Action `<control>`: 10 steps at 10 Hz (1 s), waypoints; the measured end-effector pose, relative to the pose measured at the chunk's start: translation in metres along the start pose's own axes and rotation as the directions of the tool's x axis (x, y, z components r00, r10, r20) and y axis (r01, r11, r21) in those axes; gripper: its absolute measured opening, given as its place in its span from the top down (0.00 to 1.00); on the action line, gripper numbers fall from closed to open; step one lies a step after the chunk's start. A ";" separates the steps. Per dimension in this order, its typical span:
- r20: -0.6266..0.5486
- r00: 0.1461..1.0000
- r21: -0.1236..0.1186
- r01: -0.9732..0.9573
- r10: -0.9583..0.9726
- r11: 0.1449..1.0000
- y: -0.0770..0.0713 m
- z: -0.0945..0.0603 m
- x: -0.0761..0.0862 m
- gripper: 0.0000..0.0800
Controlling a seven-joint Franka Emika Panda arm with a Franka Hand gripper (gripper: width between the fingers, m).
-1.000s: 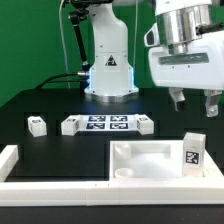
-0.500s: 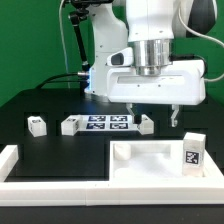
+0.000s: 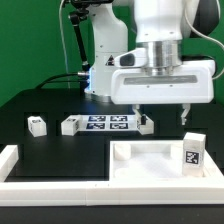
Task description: Assemble square table
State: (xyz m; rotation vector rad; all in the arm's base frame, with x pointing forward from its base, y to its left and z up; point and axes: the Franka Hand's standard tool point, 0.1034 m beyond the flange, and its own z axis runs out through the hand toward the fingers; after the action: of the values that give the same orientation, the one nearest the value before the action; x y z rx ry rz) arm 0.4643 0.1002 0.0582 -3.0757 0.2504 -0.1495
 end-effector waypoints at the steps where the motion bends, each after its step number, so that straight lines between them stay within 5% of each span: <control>1: -0.006 0.988 -0.013 0.152 -0.152 0.988 -0.003 -0.002 -0.016 0.19; 2: -0.040 0.962 -0.035 0.268 -0.270 0.963 0.003 0.000 -0.027 0.19; 6: 0.033 0.965 -0.027 0.260 -0.259 0.965 0.006 0.005 -0.036 0.19; 9: 0.325 0.913 -0.018 0.267 -0.247 0.964 0.018 0.019 -0.090 0.19; 10: 0.389 0.892 -0.018 0.258 -0.231 0.966 0.022 0.022 -0.095 0.19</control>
Offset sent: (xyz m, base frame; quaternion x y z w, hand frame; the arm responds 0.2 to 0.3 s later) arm 0.0000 0.0000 0.0000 0.0000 -0.0650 0.0000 0.9979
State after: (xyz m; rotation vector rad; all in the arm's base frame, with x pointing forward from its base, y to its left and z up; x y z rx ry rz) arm 0.3702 0.0952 0.0265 -3.1020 -0.1562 0.4617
